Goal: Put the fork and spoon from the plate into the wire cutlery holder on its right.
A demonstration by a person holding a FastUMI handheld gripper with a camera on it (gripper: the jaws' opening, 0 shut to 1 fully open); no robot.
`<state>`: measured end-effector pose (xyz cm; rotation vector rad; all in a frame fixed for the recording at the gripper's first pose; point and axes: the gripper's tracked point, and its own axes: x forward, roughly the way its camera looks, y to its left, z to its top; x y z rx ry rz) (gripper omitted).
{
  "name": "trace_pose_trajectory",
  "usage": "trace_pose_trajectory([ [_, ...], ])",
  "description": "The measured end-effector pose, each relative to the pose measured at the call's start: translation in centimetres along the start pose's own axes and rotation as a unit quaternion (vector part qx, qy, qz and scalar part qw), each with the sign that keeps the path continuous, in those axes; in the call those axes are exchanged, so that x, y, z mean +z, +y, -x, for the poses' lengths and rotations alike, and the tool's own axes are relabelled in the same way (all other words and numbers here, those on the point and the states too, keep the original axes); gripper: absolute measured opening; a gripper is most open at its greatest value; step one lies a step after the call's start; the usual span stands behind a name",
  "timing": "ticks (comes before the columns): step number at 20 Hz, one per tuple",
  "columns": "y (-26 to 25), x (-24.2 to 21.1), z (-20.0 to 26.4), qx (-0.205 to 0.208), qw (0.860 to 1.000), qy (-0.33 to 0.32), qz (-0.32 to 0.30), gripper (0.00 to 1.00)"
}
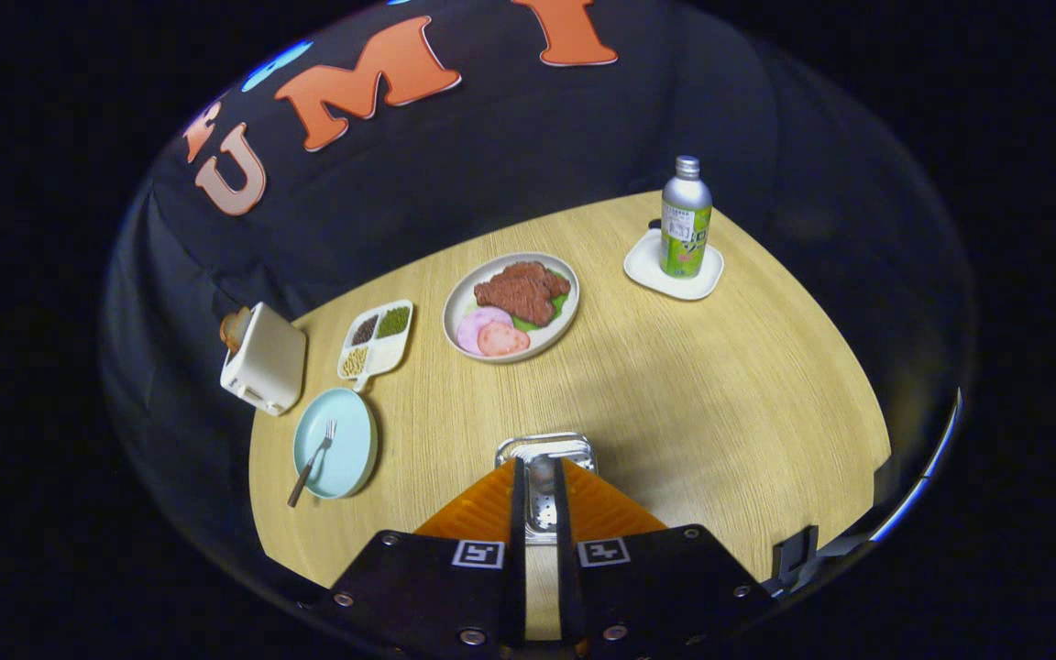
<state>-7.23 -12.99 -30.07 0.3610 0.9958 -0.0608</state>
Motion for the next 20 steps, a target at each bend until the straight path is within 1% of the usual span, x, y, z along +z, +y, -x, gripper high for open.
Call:
trace_pose_trajectory([
  [1,0.6,1.4,0.4,0.005,1.0,-0.03,-0.006,0.22],
  [2,1.5,3.0,0.9,0.01,0.998,-0.064,-0.01,0.26],
  [3,2.3,4.6,1.5,0.007,0.995,-0.103,-0.012,0.35],
  [4,3.1,6.1,2.3,0.007,0.99,-0.142,-0.01,0.4],
  [5,4.0,7.7,3.1,0.006,0.983,-0.181,-0.004,0.5],
  [6,5.3,9.2,4.1,0.009,0.975,-0.223,0.004,0.55],
  [7,6.7,10.9,5.1,0.015,0.963,-0.27,0.013,0.63],
  [9,9.8,13.7,7.8,0.027,0.935,-0.353,0.031,0.71],
  [11,12.0,14.8,9.5,0.026,0.914,-0.402,0.052,0.78],
  [12,13.3,14.9,9.6,0.026,0.908,-0.412,0.065,0.78],
  [14,15.9,14.5,9.4,0.03,0.905,-0.414,0.09,0.83],
  [16,18.9,13.8,8.6,0.042,0.907,-0.405,0.11,0.88],
  [19,23.4,12.3,7.0,0.066,0.912,-0.383,0.129,0.97],
  [20,25.0,11.8,6.6,0.078,0.914,-0.375,0.134,0.97],
])
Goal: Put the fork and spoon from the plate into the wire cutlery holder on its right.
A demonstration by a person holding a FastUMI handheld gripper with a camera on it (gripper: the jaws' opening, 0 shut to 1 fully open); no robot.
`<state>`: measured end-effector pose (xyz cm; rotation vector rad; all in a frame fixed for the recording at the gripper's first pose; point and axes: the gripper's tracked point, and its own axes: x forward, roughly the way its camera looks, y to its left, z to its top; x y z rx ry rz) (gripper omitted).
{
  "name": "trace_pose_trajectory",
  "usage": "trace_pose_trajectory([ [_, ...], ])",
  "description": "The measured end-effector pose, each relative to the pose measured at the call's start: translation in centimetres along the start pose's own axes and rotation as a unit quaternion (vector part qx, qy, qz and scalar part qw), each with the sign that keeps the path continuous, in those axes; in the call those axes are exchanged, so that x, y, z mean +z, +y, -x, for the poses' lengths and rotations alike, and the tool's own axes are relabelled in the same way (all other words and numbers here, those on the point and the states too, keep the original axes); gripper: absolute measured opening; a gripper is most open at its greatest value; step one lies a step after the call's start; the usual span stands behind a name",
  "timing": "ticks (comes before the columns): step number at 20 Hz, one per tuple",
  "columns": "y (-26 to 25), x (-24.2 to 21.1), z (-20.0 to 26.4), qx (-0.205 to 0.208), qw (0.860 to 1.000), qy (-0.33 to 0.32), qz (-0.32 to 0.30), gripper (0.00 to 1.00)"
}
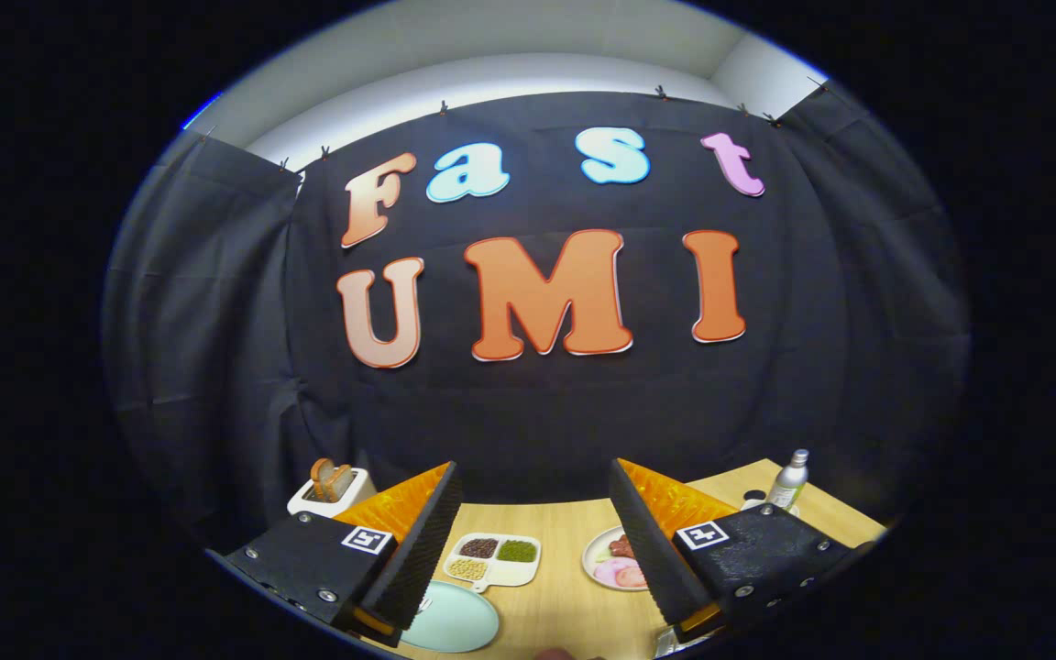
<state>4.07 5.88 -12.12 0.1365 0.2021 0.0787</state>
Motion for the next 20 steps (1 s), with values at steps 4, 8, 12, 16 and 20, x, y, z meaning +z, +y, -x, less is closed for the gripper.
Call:
trace_pose_trajectory([
  [4,6.4,-2.8,-1.3,0.054,0.997,0.053,-0.01,0.97],
  [8,11.4,-6.4,-2.4,0.089,0.988,0.125,-0.03,0.97],
  [12,14.0,-13.0,-3.0,0.089,0.963,0.25,-0.05,0.97],
  [16,15.3,-20.1,-1.8,0.078,0.918,0.384,-0.06,0.98],
  [20,15.8,-26.0,-0.9,0.051,0.87,0.482,-0.087,0.96],
])
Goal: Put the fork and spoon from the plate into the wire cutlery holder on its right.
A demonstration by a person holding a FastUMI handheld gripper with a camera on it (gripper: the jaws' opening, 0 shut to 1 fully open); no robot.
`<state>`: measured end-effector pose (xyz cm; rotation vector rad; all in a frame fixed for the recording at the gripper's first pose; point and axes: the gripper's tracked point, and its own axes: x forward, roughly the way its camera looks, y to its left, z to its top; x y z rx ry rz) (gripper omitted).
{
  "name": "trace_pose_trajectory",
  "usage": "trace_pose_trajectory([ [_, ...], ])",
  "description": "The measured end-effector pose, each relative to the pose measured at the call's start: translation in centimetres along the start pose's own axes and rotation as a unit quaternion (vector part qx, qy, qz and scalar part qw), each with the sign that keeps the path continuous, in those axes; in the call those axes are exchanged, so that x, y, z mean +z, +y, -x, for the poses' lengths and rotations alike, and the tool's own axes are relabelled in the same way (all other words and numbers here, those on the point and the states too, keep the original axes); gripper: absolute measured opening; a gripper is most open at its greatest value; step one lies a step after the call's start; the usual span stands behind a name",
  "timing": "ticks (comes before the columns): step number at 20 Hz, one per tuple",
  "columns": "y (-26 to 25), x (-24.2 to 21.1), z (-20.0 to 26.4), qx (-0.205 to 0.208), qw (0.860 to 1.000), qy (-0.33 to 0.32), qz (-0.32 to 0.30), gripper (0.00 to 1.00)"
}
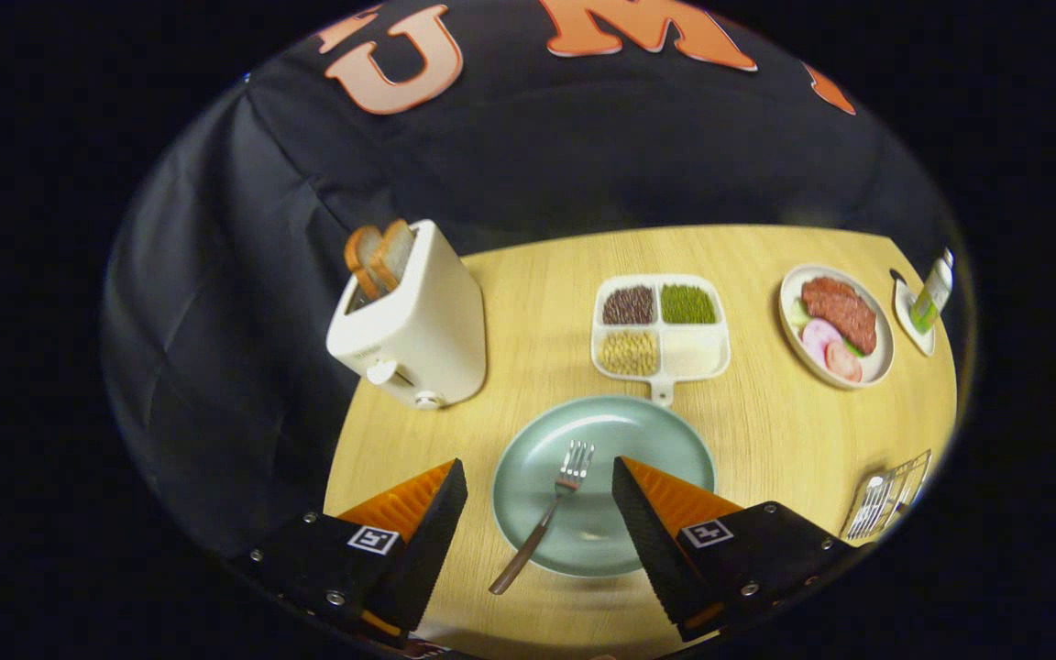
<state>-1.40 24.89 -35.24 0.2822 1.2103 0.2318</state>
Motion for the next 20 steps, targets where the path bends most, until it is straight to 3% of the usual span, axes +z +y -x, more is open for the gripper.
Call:
trace_pose_trajectory([
  [6,-0.8,-3.5,-4.1,-0.036,0.996,0.077,-0.018,0.86],
  [12,-1.7,-7.7,-6.5,-0.073,0.984,0.161,-0.029,0.69],
  [16,-1.7,-8.5,-7.0,-0.09,0.98,0.177,-0.027,0.49],
  [20,-2.5,-8.9,-6.7,-0.116,0.974,0.193,-0.028,0.18],
])
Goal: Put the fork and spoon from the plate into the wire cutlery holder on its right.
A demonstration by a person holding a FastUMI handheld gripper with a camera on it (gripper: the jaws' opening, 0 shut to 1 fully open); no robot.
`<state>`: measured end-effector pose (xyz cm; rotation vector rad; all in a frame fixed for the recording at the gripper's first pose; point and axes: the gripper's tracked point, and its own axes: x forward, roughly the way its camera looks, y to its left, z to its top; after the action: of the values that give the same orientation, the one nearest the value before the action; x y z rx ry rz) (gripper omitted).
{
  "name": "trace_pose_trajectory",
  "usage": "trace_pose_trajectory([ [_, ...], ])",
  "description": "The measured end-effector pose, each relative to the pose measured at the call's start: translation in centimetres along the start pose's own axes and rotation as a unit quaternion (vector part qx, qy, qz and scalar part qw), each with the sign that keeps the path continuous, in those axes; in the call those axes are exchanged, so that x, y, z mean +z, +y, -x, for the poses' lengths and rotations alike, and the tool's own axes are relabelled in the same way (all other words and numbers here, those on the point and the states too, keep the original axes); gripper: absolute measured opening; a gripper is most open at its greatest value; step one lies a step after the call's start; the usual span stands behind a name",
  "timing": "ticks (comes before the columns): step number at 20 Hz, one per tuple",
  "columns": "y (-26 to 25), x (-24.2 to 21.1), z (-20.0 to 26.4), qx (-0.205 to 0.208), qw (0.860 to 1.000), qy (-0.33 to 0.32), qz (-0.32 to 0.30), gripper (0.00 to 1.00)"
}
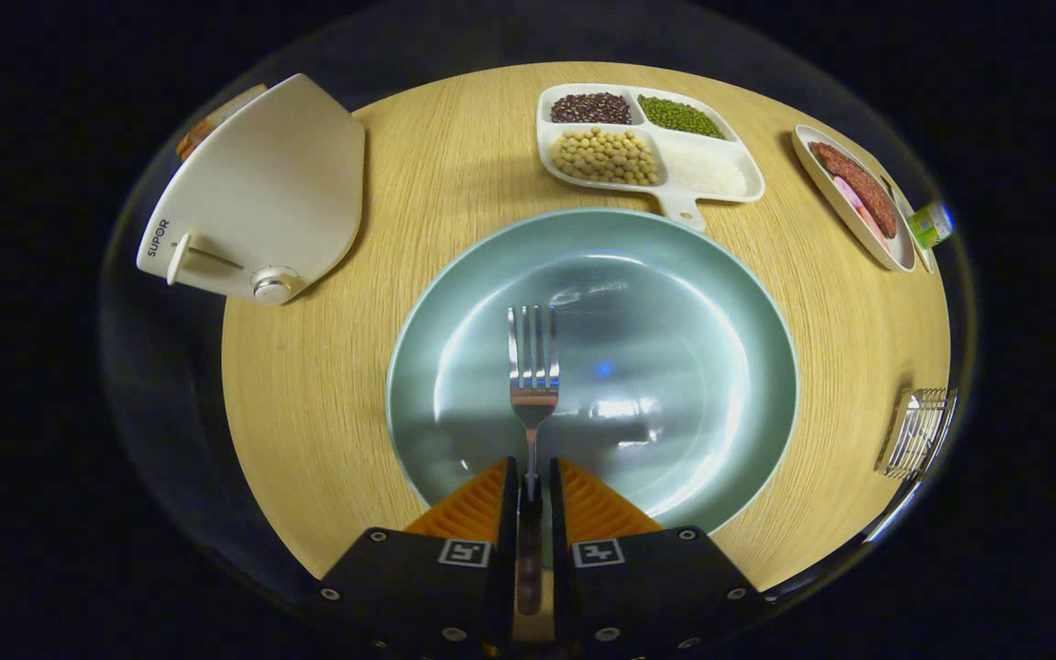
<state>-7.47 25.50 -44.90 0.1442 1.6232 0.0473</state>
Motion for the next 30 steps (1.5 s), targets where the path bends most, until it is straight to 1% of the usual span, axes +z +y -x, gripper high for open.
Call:
trace_pose_trajectory([
  [1,0.0,0.0,0.1,0.003,1.0,0.002,-0.003,0.13],
  [3,0.0,-0.2,0.2,0.012,1.0,0.004,-0.004,0.07],
  [4,-0.1,-0.2,0.2,0.016,1.0,0.002,0.001,0.05],
  [6,-0.6,-0.1,0.6,0.019,1.0,-0.009,0.005,0.04],
  [9,-1.4,0.6,1.9,0.022,0.999,-0.033,0.008,0.04],
  [14,-4.3,1.6,5.9,0.035,0.997,-0.074,0.005,0.04],
  [17,-6.7,1.1,7.8,0.04,0.995,-0.092,-0.009,0.04],
  [22,-12.4,-0.2,11.1,0.043,0.992,-0.117,-0.035,0.04],
  [27,-18.8,-1.6,14.0,0.032,0.988,-0.137,-0.064,0.04],
  [30,-22.2,-2.5,14.7,0.028,0.986,-0.145,-0.082,0.04],
])
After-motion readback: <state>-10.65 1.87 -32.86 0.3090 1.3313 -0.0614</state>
